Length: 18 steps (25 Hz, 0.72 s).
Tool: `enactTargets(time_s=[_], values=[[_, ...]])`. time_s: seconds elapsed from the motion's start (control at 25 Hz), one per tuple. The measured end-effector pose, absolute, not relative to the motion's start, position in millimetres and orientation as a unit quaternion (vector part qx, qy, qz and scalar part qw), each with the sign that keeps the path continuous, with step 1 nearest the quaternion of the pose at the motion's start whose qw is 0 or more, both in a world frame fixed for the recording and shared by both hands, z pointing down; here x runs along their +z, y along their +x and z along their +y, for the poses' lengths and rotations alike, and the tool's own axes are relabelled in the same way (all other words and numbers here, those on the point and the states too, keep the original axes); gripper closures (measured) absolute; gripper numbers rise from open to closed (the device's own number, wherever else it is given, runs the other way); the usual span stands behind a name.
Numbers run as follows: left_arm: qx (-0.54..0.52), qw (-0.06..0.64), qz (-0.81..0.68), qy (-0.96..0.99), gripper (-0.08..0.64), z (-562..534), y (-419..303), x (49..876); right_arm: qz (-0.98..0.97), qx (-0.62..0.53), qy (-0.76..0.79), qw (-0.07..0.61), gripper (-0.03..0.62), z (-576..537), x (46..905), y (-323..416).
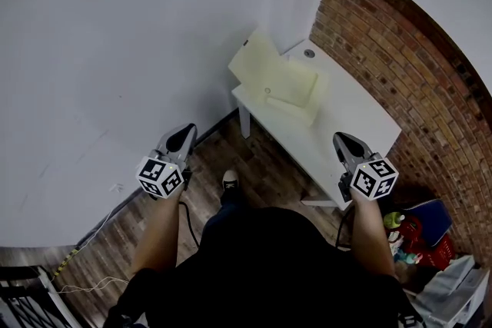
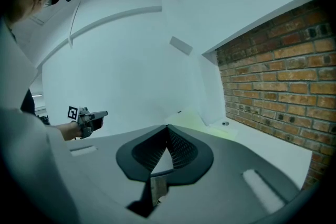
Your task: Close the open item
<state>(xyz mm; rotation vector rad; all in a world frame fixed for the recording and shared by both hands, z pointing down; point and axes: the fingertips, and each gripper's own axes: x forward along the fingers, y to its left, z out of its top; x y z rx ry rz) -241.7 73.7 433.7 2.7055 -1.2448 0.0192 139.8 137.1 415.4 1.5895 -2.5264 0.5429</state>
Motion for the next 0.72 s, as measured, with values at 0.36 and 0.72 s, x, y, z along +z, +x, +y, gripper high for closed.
enactTargets(time_s=[0.36, 0.72], values=[[0.008, 0.090, -0.414, 0.906, 0.557, 31, -247, 442, -0.828, 0.183, 0.527, 0.063, 0.592, 101, 424, 132], [0.034, 0.082, -0.402, 0.911, 0.557, -2, -236, 452, -0.821, 0.173, 0.541, 0.066, 0.592, 69, 424, 140]])
